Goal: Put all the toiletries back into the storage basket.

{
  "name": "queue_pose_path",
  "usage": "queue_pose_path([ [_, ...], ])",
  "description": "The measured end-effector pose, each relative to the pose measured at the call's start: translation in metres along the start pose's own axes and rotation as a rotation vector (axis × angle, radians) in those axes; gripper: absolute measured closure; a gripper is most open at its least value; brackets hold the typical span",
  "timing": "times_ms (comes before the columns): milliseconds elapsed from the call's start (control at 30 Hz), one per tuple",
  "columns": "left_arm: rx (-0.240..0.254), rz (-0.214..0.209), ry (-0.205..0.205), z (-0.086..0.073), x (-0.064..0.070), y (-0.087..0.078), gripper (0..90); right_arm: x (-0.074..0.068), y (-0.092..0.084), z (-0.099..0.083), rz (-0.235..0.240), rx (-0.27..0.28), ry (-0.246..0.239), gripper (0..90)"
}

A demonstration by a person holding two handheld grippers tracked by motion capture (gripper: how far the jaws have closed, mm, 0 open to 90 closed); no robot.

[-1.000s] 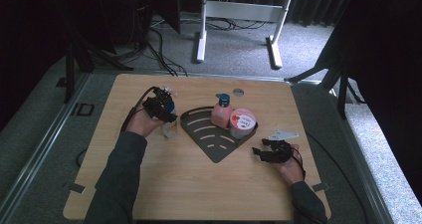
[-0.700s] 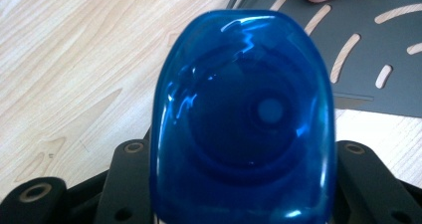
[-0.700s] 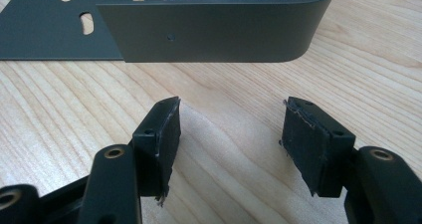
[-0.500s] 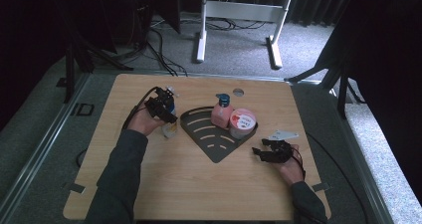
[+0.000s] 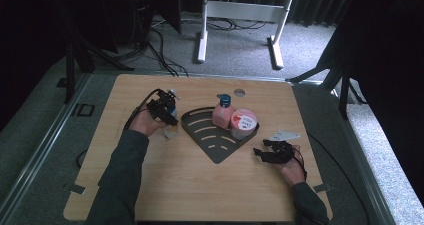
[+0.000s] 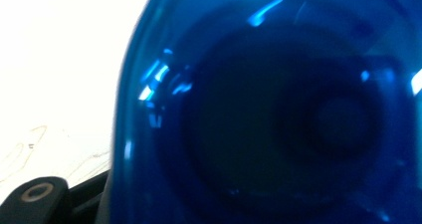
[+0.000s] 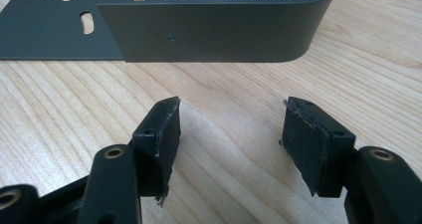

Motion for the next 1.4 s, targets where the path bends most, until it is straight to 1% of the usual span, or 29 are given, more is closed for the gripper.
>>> queue_pose_path([
  [133, -0.009, -0.002, -0.001, -0.0005, -0.0007, 0.0017, 52.2, 0.0001, 0.0, 0.0, 0.001, 0.0, 0.001, 39.9],
  [567, -0.011, -0.009, 0.0, -0.001, -0.0018, 0.0029, 52.1, 0.0, 0.0, 0.0, 0.0, 0.0, 0.0, 39.9],
  [700, -0.014, -0.007, 0.0, -0.0011, -0.0014, 0.0029, 53.3, 0.0, 0.0, 0.0, 0.0, 0.0, -0.001, 39.9],
  [833, -0.021, -0.002, 0.01, -0.0003, 0.0009, 0.0028, 54.2, 0.0, 0.0, 0.0, 0.0, 0.0, 0.0, 39.9],
  [1267, -0.028, -0.011, 0.002, -0.0027, 0.0031, 0.0013, 55.5, 0.0001, 0.0, 0.0, 0.001, 0.0, 0.002, 39.9],
  [1400, -0.034, -0.009, 0.017, -0.0036, 0.0071, 0.0014, 55.5, 0.0002, 0.0, 0.0, 0.002, 0.0, 0.002, 39.9],
])
Point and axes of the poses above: each handheld gripper's, and its own axes: y roughly forward along the jaws, z roughly out of its top, x roughly to its right, the point moved 3 cm from there along y, roughly forward along the jaws, and after that the axes turned 13 degrees about -z, right-handed, at the moved point
